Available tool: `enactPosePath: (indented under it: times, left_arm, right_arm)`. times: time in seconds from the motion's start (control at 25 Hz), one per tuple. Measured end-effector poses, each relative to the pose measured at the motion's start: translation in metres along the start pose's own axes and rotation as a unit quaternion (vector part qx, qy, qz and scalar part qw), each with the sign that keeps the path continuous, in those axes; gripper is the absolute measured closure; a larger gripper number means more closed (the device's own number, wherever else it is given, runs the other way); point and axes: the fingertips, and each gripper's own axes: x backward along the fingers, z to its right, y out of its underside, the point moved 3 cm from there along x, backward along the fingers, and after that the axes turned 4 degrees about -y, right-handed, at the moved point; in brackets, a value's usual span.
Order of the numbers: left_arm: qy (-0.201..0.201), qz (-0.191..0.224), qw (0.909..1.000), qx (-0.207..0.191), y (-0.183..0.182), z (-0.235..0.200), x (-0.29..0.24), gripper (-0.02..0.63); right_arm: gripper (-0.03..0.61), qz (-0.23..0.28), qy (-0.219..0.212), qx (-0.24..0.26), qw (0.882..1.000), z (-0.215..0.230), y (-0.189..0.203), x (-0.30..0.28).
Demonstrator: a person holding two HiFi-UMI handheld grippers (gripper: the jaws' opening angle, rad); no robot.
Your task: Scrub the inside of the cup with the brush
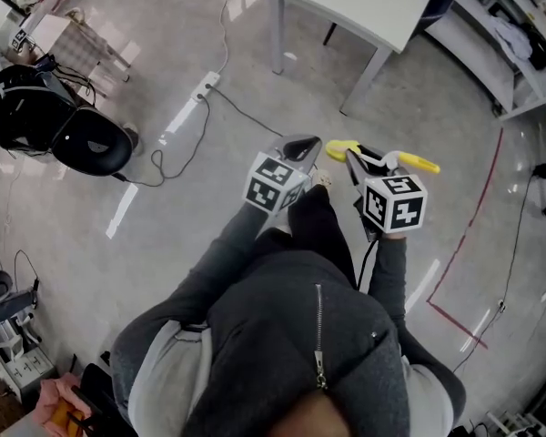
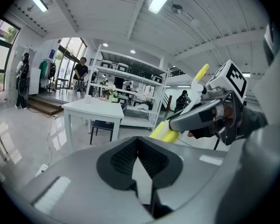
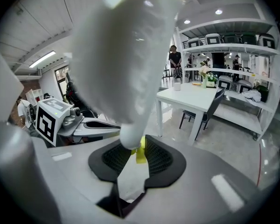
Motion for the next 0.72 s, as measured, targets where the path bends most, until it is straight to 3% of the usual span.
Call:
enactPosePath:
  times: [0.4, 0.72]
  left_arm:
    - [-0.014, 0.000, 0.9999, -0.001, -0.042, -0.038, -0.080, 0.604]
    - [-0.022, -0.005, 0.9997, 0.006, -0.062, -0.067, -0.122, 0.603]
  right_arm:
    - [0.485, 0.000, -0.012, 0.007, 1.000, 0.080, -0.057, -0.040]
    - [0.485, -0.008, -0.022, 0.016, 1.000, 0.116, -0.087, -0.069]
